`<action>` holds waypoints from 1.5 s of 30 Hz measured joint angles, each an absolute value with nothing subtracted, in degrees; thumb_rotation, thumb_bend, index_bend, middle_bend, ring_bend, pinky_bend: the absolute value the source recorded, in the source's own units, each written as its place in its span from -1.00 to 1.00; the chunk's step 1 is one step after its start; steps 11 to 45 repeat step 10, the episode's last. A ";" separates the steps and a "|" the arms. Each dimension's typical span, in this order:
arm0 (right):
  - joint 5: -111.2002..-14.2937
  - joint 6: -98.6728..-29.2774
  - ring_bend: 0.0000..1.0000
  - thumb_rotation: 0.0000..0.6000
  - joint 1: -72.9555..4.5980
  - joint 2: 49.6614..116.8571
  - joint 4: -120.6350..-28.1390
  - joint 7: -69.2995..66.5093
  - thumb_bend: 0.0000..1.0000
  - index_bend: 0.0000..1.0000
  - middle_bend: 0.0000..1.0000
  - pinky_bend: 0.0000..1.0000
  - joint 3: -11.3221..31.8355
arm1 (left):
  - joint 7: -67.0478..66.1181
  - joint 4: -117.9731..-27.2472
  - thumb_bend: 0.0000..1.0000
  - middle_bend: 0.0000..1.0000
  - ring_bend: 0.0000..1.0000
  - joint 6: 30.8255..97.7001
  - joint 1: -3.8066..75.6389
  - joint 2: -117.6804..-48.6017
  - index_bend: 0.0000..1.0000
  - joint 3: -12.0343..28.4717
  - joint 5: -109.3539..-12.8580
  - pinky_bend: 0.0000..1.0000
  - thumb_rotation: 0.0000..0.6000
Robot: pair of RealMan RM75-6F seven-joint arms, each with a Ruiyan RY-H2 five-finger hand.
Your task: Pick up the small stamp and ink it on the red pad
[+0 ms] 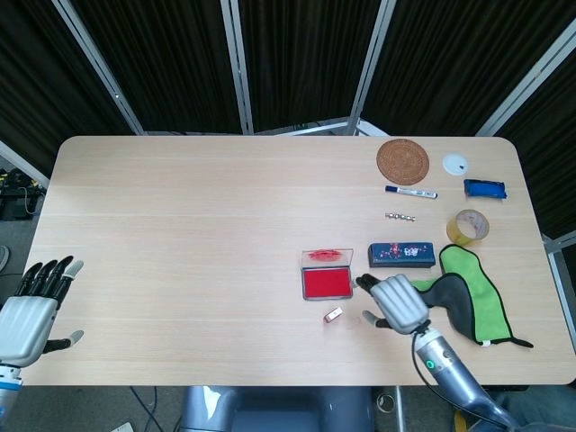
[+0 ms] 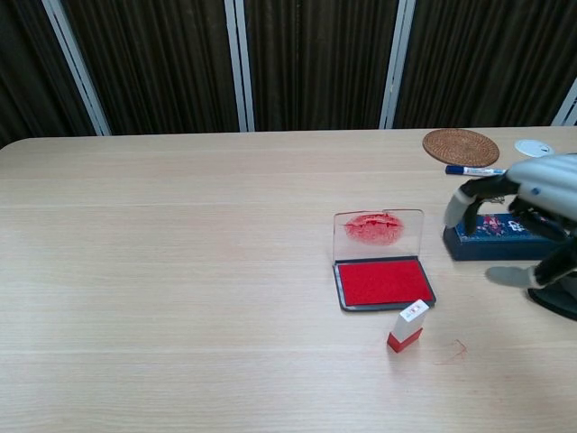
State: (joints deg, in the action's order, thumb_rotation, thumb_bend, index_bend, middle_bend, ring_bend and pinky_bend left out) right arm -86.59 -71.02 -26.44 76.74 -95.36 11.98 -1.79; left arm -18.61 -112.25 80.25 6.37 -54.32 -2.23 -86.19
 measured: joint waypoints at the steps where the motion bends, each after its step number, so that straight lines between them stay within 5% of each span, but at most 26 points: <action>1: -87.17 -72.05 0.32 1.00 -25.91 75.92 -95.58 10.90 -0.69 -0.41 -0.29 0.28 -1.99 | -18.15 -112.23 -1.00 -1.00 -1.00 80.42 6.29 -54.16 -1.00 -2.28 -86.56 -1.00 1.00; 5: -90.29 -79.19 -0.64 1.00 -21.99 71.46 -96.16 3.67 -0.98 -0.75 -0.79 -0.74 -3.13 | -16.40 -111.97 -1.00 -1.00 -1.00 81.24 6.01 -53.77 -1.00 -2.50 -88.43 -1.00 1.00; 8: -91.82 -84.78 -0.97 1.00 -18.53 68.98 -95.13 -0.26 -1.00 -0.94 -1.00 -1.00 -3.68 | -15.25 -111.53 -1.00 -1.00 -1.00 82.11 5.83 -53.82 -1.00 -2.59 -90.13 -1.00 1.00; 45: -92.53 -87.57 -1.00 1.00 -16.73 68.16 -93.76 -0.21 -1.00 -0.98 -1.00 -1.00 -3.83 | -14.36 -111.10 -1.00 -1.00 -1.00 82.87 5.66 -53.92 -1.00 -2.65 -91.33 -1.00 1.00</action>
